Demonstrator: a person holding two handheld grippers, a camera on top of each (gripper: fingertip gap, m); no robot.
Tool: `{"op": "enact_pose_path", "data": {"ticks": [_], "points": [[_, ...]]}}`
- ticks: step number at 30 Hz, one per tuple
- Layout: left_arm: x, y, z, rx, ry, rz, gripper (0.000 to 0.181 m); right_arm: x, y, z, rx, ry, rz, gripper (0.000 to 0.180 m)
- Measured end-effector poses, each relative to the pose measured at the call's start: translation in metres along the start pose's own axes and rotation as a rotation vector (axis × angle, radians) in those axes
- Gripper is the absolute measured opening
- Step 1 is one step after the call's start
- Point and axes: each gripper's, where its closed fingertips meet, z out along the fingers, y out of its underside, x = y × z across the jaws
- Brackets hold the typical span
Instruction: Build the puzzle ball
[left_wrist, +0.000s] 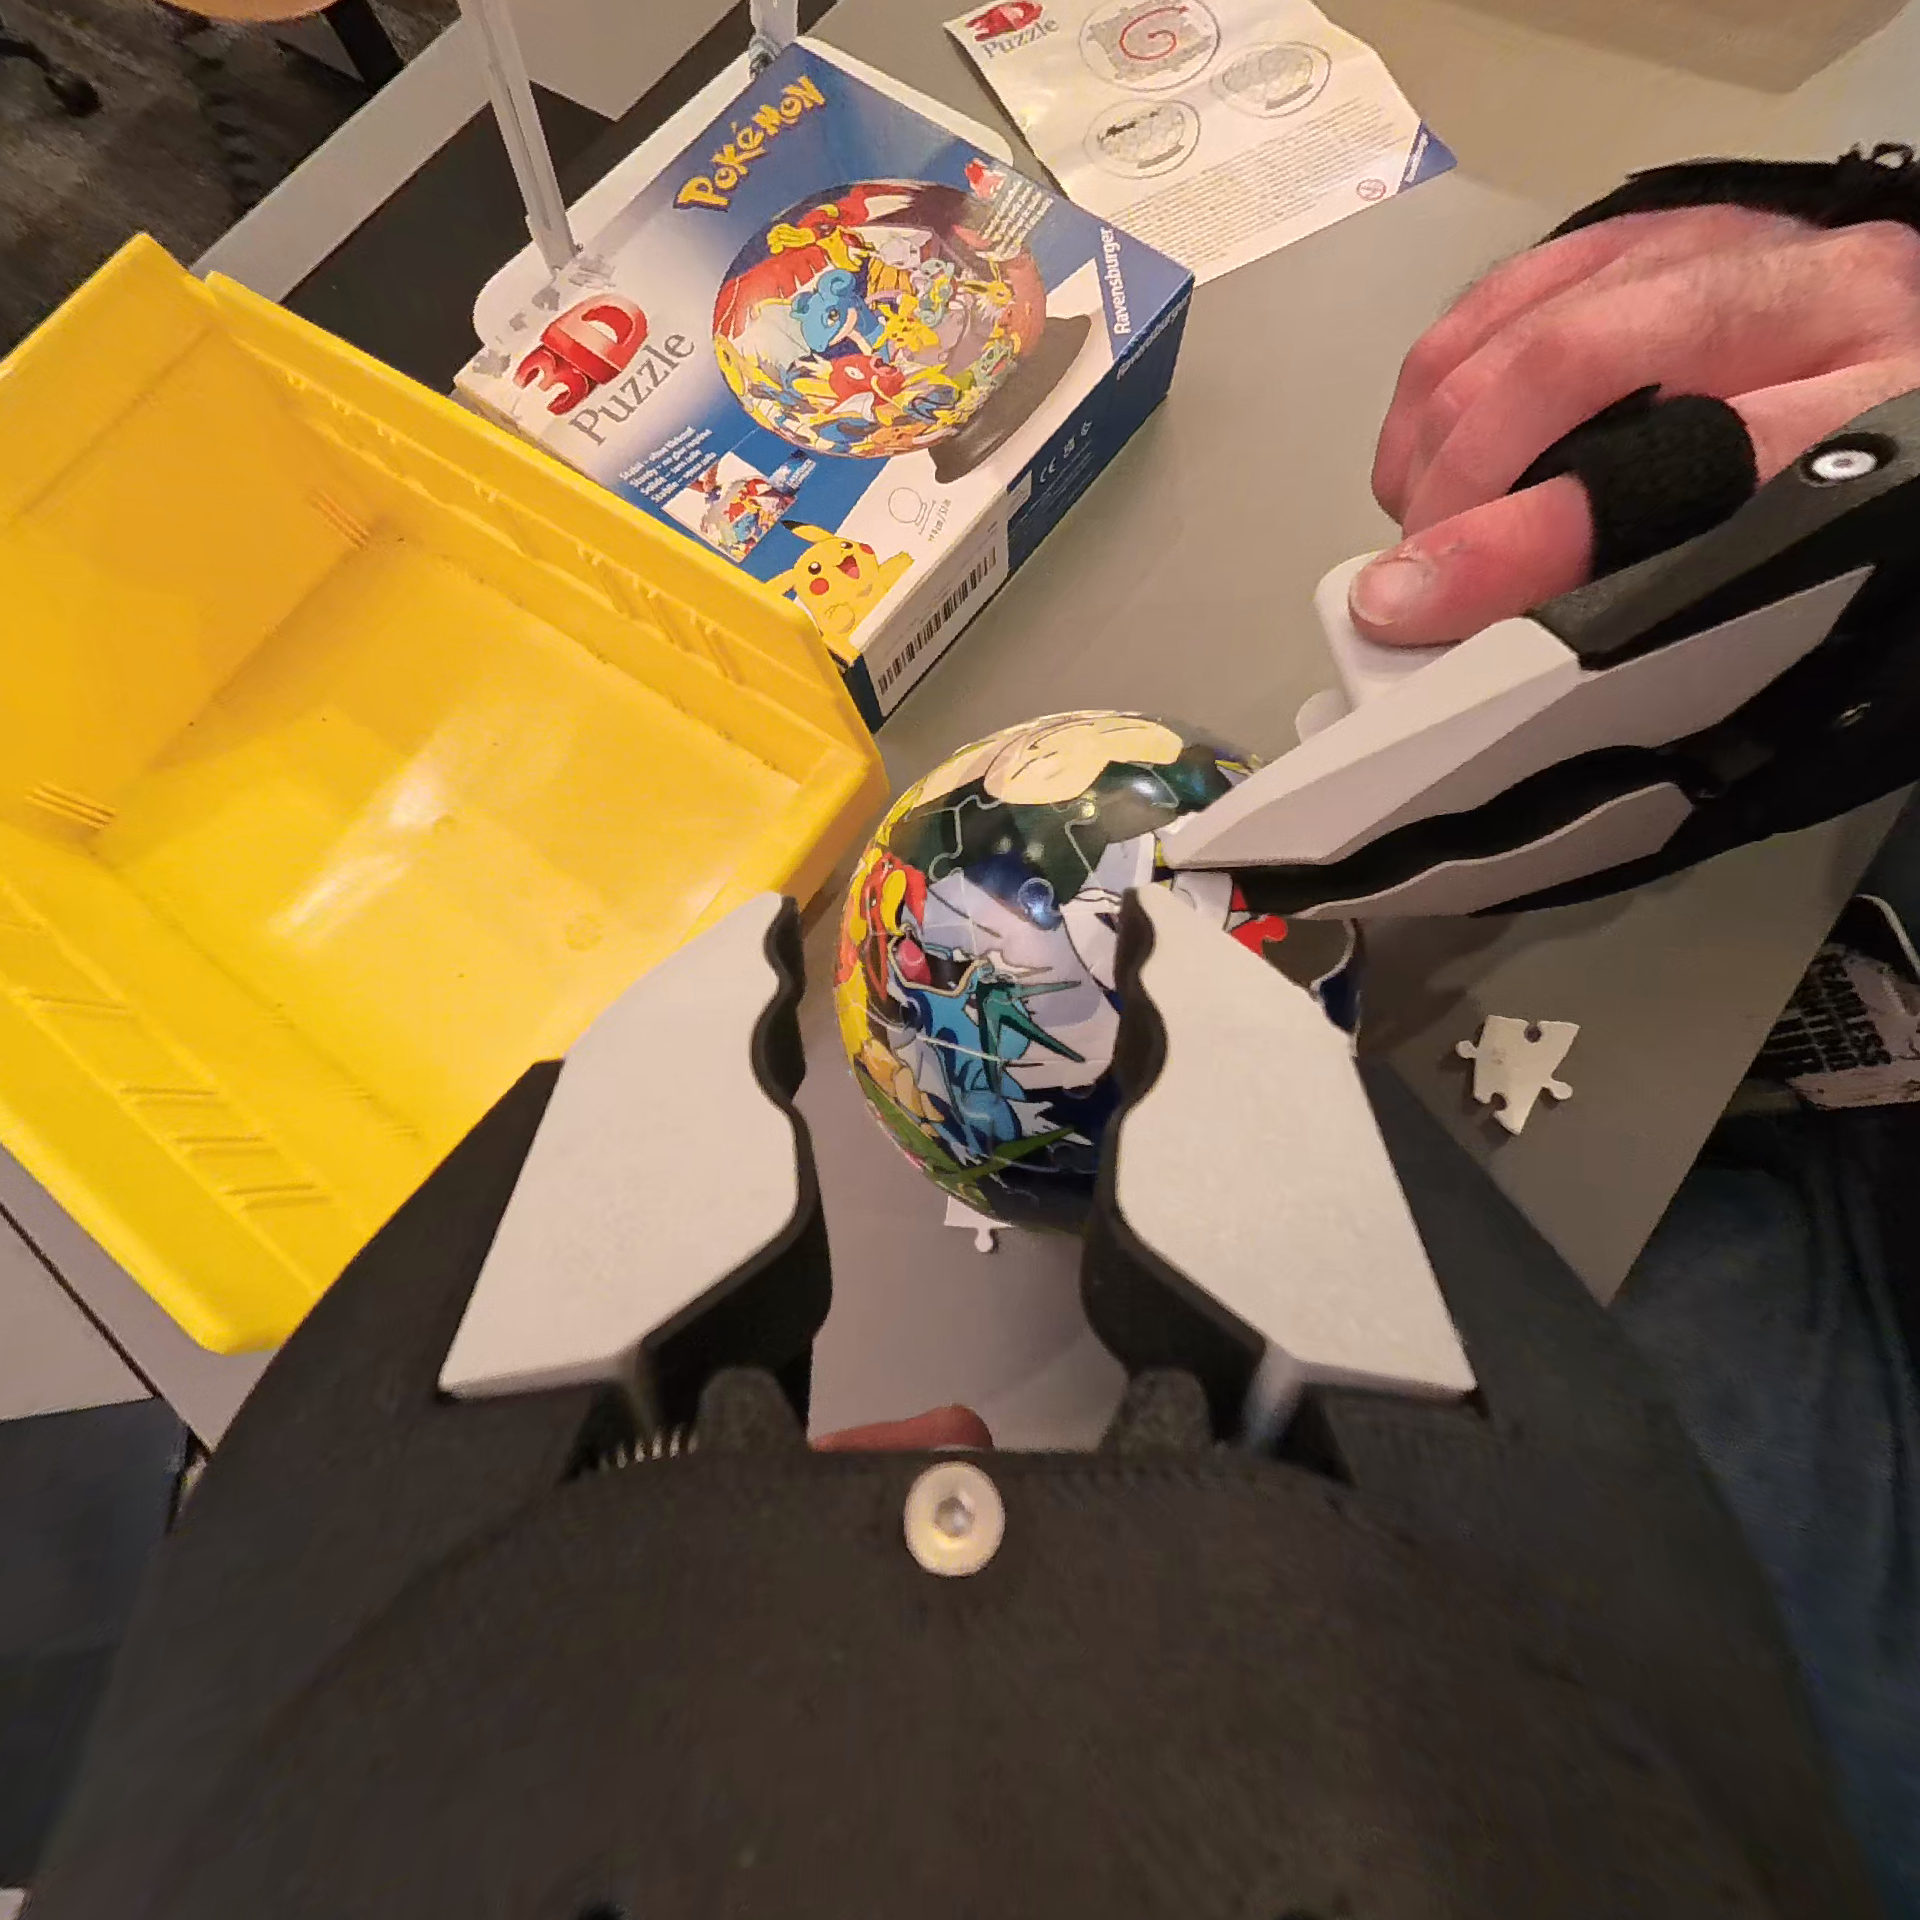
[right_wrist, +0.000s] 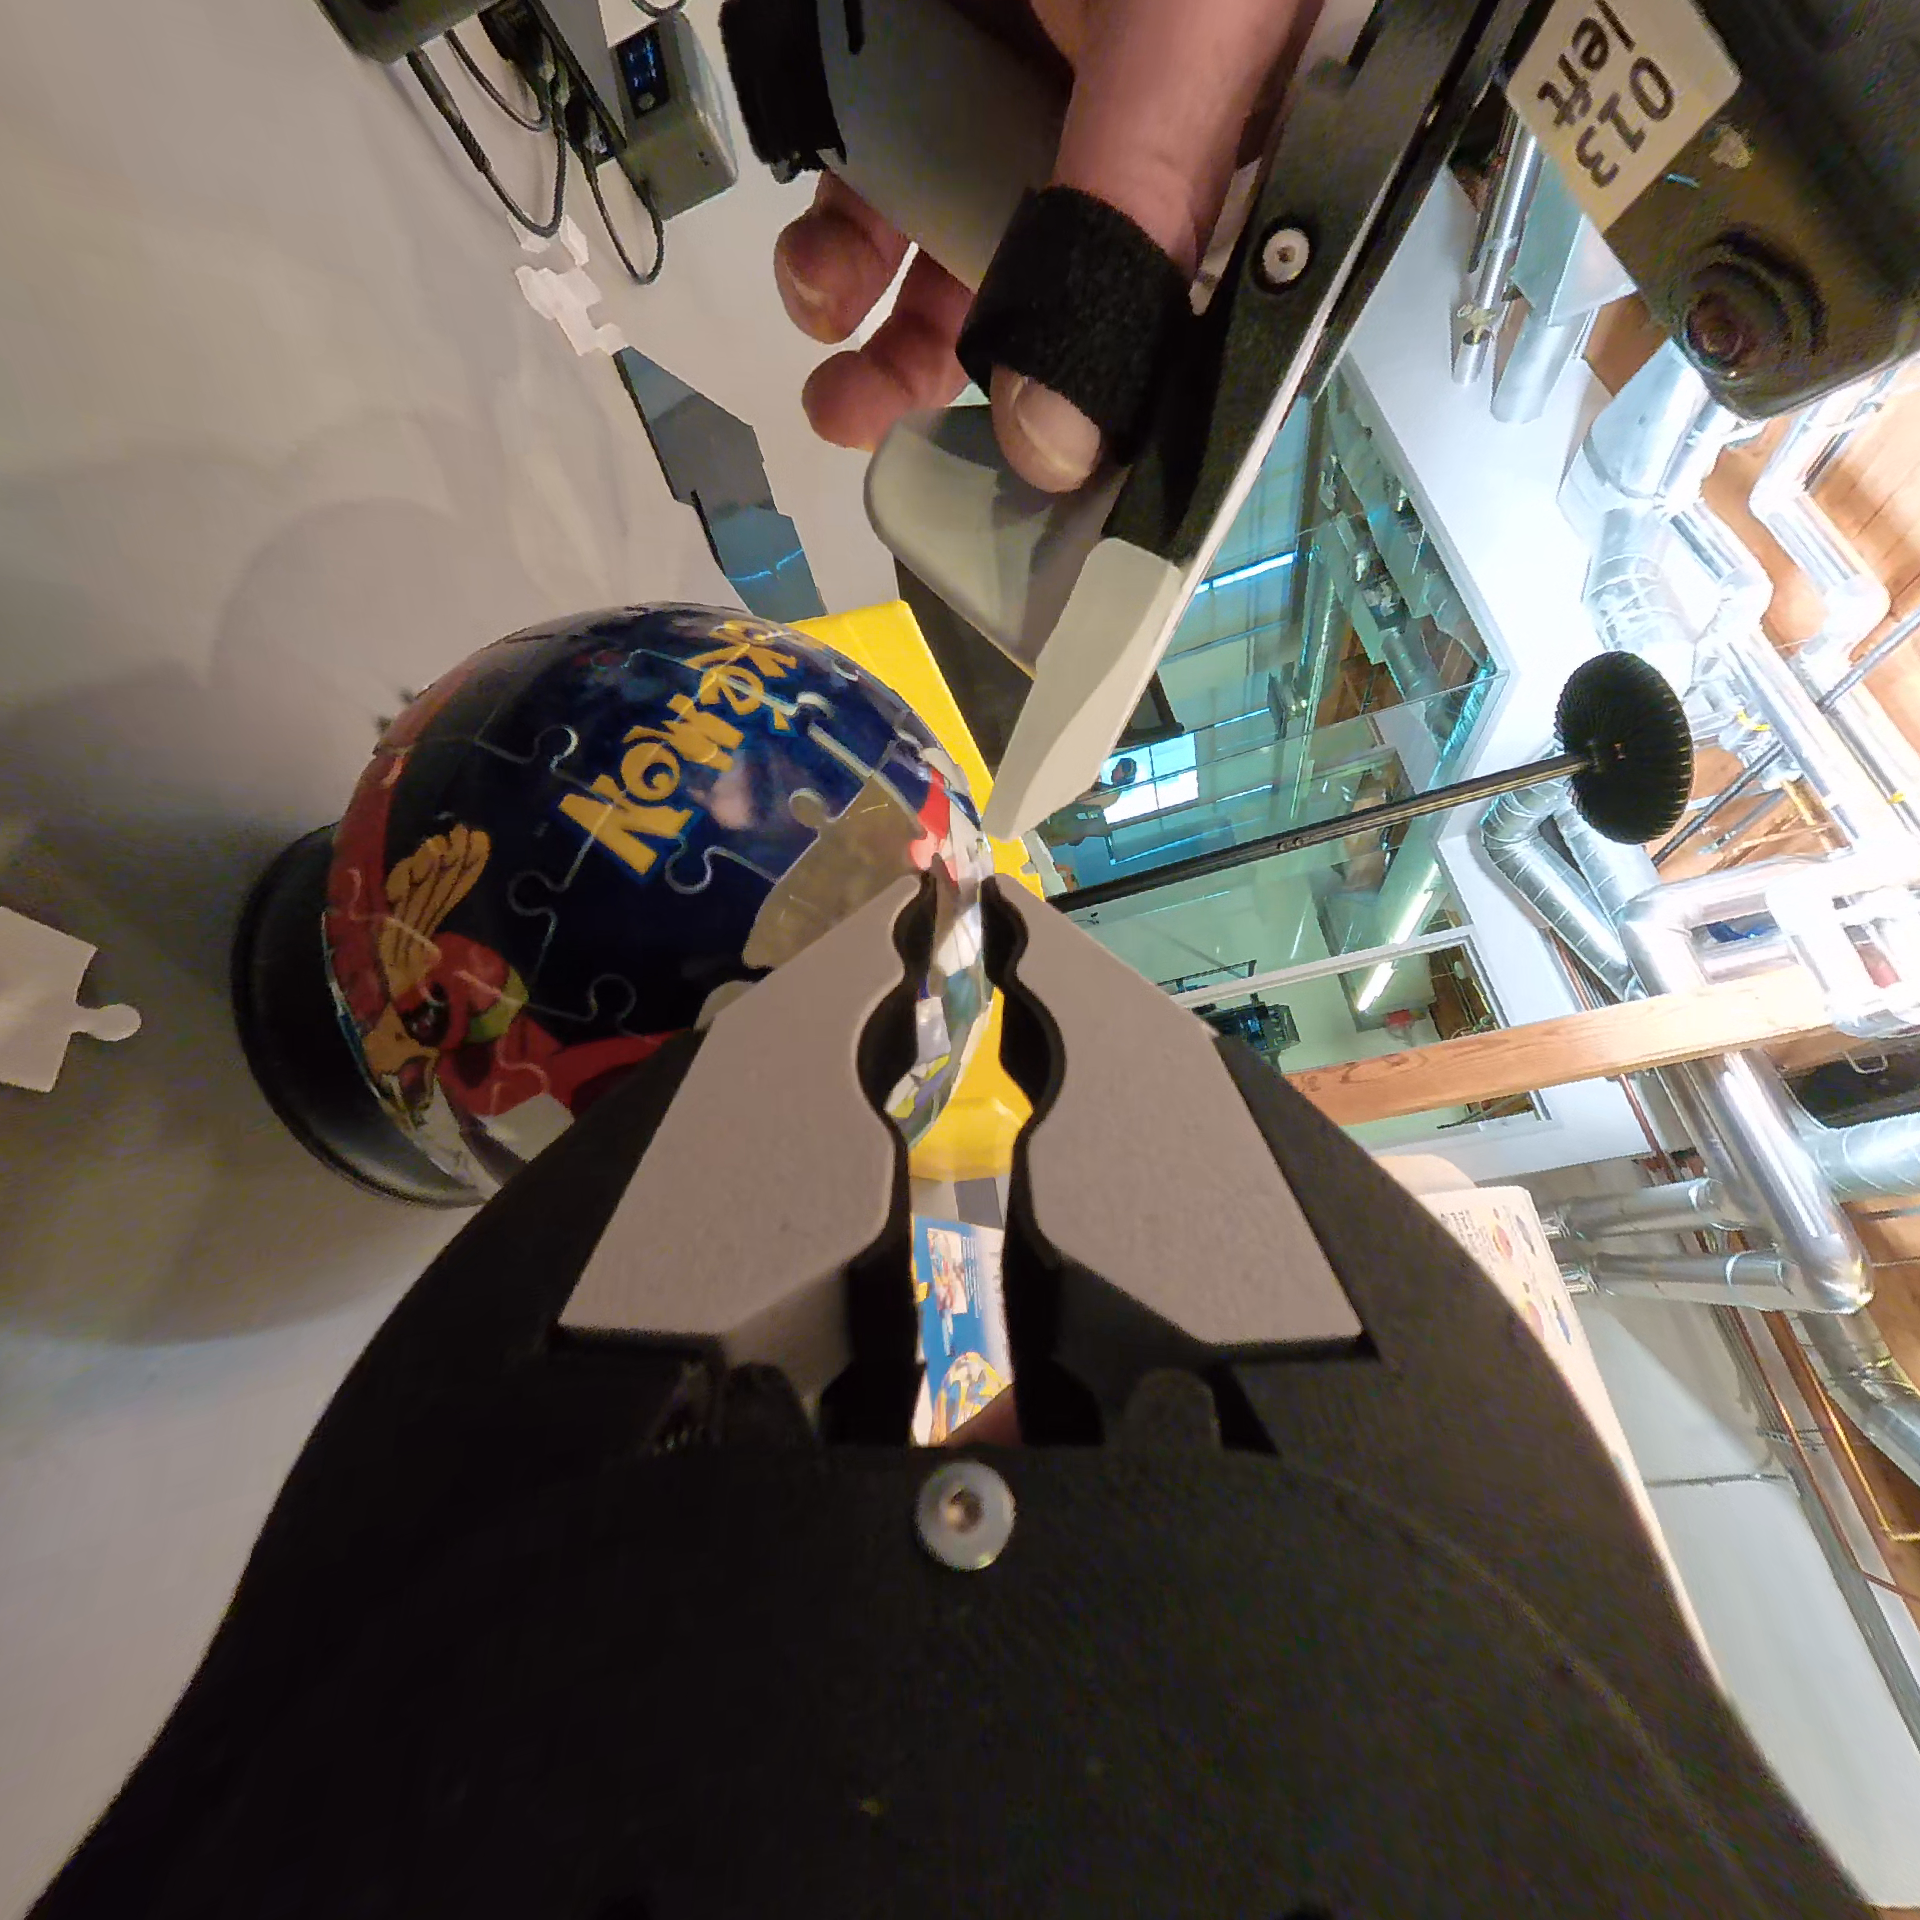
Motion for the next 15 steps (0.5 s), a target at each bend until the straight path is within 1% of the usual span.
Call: {"op": "enact_pose_path", "data": {"ticks": [15], "points": [[0.0009, 0.0004, 0.0011, 0.002, 0.022, -0.008, 0.054, 0.0005, -0.0006, 0.0034, 0.017, 0.015, -0.042, 0.004]]}}
